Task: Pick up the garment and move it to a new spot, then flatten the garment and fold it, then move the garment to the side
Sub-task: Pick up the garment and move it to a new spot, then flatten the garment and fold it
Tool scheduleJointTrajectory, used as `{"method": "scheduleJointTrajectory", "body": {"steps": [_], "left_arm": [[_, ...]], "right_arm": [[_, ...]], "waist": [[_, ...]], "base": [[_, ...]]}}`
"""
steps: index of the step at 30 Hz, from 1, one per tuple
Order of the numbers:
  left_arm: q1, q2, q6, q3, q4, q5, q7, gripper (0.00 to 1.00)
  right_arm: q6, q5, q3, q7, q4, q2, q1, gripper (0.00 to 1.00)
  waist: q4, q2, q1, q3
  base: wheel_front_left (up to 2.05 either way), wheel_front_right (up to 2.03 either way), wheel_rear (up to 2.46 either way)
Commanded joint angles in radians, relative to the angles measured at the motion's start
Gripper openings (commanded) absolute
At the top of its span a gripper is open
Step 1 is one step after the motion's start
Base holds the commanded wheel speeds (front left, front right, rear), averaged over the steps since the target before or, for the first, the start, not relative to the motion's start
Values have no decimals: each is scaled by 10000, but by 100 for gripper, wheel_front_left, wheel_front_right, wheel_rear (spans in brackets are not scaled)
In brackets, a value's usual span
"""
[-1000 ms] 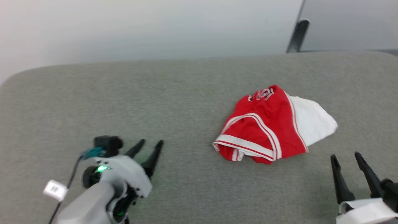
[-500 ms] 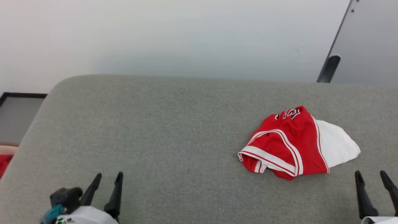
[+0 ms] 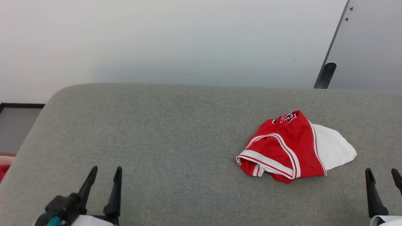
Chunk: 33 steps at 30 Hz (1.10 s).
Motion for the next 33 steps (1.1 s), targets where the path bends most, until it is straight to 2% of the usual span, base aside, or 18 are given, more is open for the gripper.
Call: {"method": "scheduleJointTrajectory", "body": {"steps": [1, 21, 24, 28, 29, 30, 33], "left_arm": [[176, -42, -86, 73, -34, 131, -1, 100], [338, -621, -479, 583, 50, 828, -2, 100], [398, -724, -507, 579, 0, 875, -2, 100], [389, -880, -525, 568, -51, 883, -2, 100], [389, -880, -525, 568, -51, 883, -2, 100], [266, -962, -531, 562, -72, 888, -2, 100], [40, -1083, -571, 502, -48, 929, -2, 100]], "right_arm": [[-8, 86, 0, -16, -1, 52, 53, 100], [-8, -10, 246, 28, 116, 179, -93, 100], [-8, -73, 451, 305, 178, -122, -405, 100], [-8, 65, 899, 1769, 509, -914, -1255, 100], [-8, 65, 899, 1769, 509, -914, -1255, 100], [-8, 409, 1168, 2703, 645, -1494, -1993, 100], [-7, 1089, 1531, 4122, 1003, -2287, -2994, 100]], "waist": [[-33, -1, 0, -2], [-91, -1, 0, 106], [-86, -1, 0, 131], [-74, -1, 0, 309], [-74, -1, 0, 309], [-40, -1, 0, 522], [60, -1, 0, 866]], "base": [[0, 0, 0], [0, 0, 0], [0, 0, 0], [0, 0, 0], [0, 0, 0], [0, 0, 0], [0, 0, 0]]}}
